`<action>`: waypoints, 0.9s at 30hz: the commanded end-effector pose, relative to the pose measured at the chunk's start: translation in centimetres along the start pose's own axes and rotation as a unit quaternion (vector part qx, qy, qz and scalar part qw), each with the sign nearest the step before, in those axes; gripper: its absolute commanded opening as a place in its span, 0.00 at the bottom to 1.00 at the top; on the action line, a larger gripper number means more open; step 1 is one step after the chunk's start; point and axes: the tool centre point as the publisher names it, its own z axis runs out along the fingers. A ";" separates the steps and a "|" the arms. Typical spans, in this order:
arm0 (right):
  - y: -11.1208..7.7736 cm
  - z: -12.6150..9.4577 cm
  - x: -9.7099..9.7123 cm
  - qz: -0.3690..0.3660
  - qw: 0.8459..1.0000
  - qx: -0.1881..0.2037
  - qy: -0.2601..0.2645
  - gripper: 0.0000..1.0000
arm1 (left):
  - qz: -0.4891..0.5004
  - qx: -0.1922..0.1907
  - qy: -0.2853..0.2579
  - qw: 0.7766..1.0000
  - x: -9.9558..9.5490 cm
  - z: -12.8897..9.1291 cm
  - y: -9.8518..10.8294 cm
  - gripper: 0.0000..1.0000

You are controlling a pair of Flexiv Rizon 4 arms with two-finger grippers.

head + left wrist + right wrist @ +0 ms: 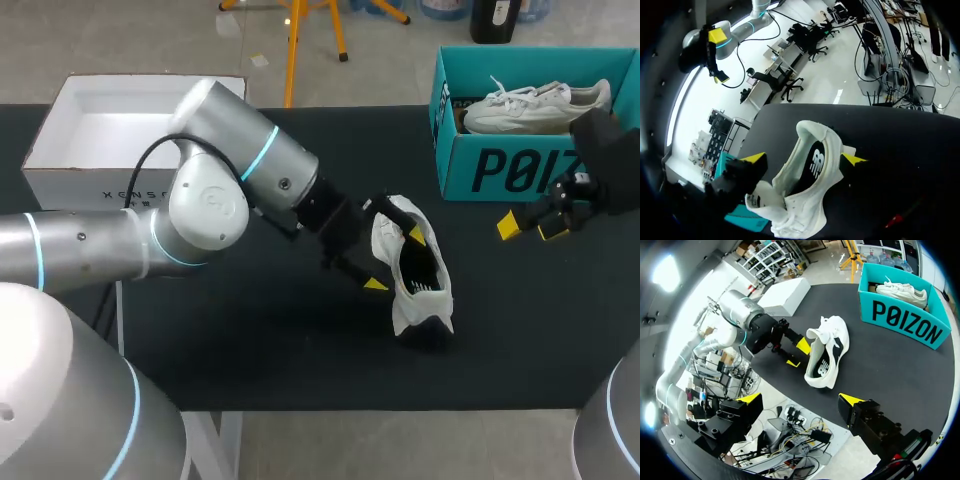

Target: Take the shoe out of the shoebox, open the shoe tongue, remove and reinsert the insole, then place the shoe into the shoebox

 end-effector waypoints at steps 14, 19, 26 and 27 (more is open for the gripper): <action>0.0 0.1 0.0 0.001 1.000 0.000 -0.001 1.00 | 0.000 0.000 0.006 1.000 -0.2 0.0 0.0 1.00; 0.0 0.1 0.0 0.001 1.000 0.000 -0.001 1.00 | 0.003 -0.050 0.113 0.992 -0.8 -0.6 -0.2 1.00; 0.0 0.1 0.0 0.001 1.000 0.000 -0.001 1.00 | 0.002 -0.105 0.246 0.964 -1.7 -2.3 -0.7 1.00; 0.0 0.1 0.0 0.001 1.000 0.000 -0.001 1.00 | -0.005 -0.129 0.281 0.951 -1.8 -2.4 -0.7 1.00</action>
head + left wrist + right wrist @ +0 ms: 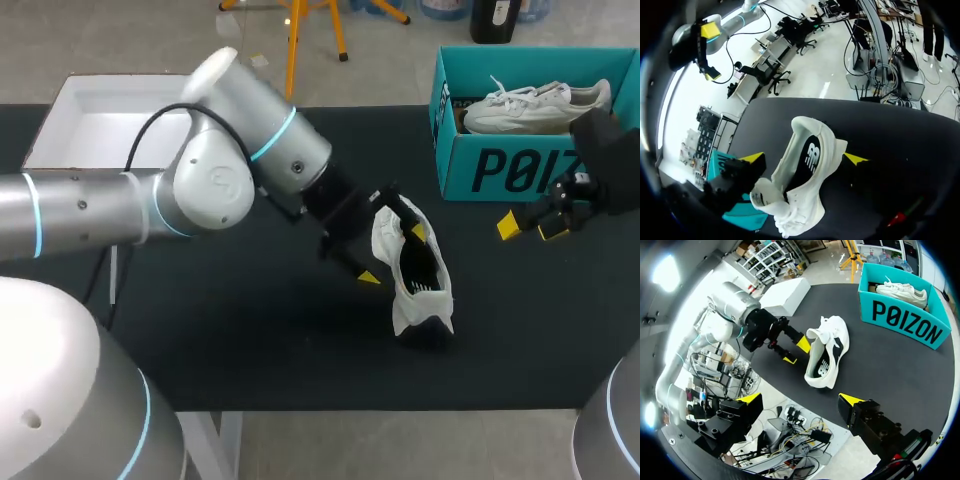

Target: Take the shoe out of the shoebox, open the shoe tongue, remove and reinsert the insole, then place the shoe into the shoebox

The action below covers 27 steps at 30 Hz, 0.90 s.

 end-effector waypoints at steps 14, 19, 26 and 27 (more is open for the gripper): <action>0.0 0.1 0.0 0.001 1.000 0.000 -0.001 1.00 | -0.003 -0.112 0.283 0.953 -1.0 0.6 -0.8 0.00; 0.0 0.1 0.0 0.001 1.000 0.000 -0.001 1.00 | 0.012 -0.101 0.284 0.953 -0.9 1.8 -0.7 0.00; 0.0 0.1 0.0 0.001 1.000 0.000 -0.001 1.00 | 0.008 -0.096 0.287 0.953 -0.2 3.5 0.1 0.00; 0.0 0.1 0.0 0.001 1.000 0.000 -0.001 1.00 | 0.011 -0.091 0.284 0.955 -0.2 3.8 0.2 0.00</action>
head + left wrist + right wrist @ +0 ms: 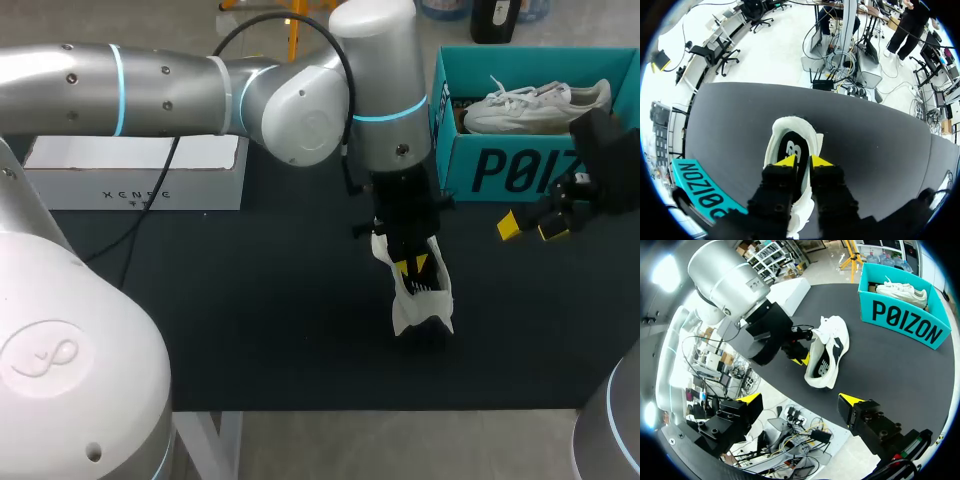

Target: Take the shoe out of the shoebox, open the shoe tongue, remove and reinsert the insole, then place the shoe into the shoebox

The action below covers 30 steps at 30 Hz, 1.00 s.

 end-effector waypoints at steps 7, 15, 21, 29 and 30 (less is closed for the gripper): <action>0.0 0.1 0.0 0.001 1.000 0.000 -0.001 1.00 | 0.005 0.004 0.048 0.999 -1.6 4.1 0.8 0.00; 0.0 0.1 0.0 0.001 1.000 0.000 -0.001 1.00 | -0.002 -0.014 0.035 0.999 -1.4 7.4 1.5 0.00; 0.0 0.1 0.0 0.001 1.000 0.000 -0.001 1.00 | 0.002 -0.042 0.018 0.999 -1.3 8.9 1.9 0.00; 0.0 0.1 0.0 0.001 1.000 0.000 -0.001 1.00 | 0.005 -0.051 0.007 0.999 -1.2 8.4 2.0 0.00; 0.0 0.1 0.0 0.001 1.000 0.000 -0.001 1.00 | 0.006 -0.058 0.006 0.998 -1.2 8.1 2.0 0.00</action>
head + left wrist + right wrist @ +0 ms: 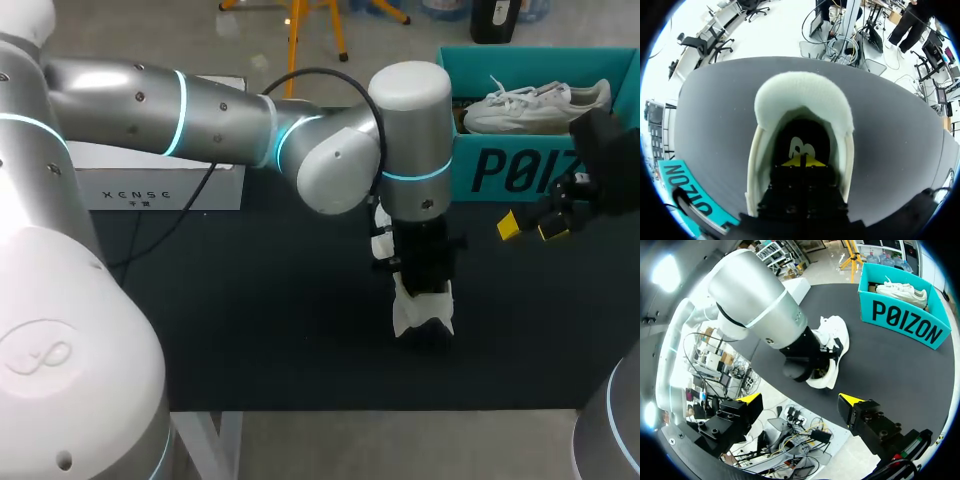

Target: Take the shoe out of the shoebox, open the shoe tongue, remove and reinsert the insole, then place the shoe into the shoebox

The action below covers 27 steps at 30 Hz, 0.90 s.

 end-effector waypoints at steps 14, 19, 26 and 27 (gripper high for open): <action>0.0 0.1 0.0 0.000 1.000 0.000 -0.001 1.00 | 0.020 -0.093 -0.033 0.995 -0.9 -5.7 3.3 0.00; 0.0 0.1 0.0 0.000 1.000 0.000 -0.001 1.00 | 0.026 -0.096 -0.032 0.995 -2.2 -5.4 4.1 0.00; 0.0 0.1 0.0 0.000 1.000 0.000 -0.001 1.00 | 0.025 -0.081 -0.013 0.996 -3.2 -4.0 4.7 0.29; 0.0 0.1 0.0 0.000 1.000 0.000 -0.001 1.00 | 0.025 -0.080 -0.014 0.996 -3.1 -3.9 4.7 0.49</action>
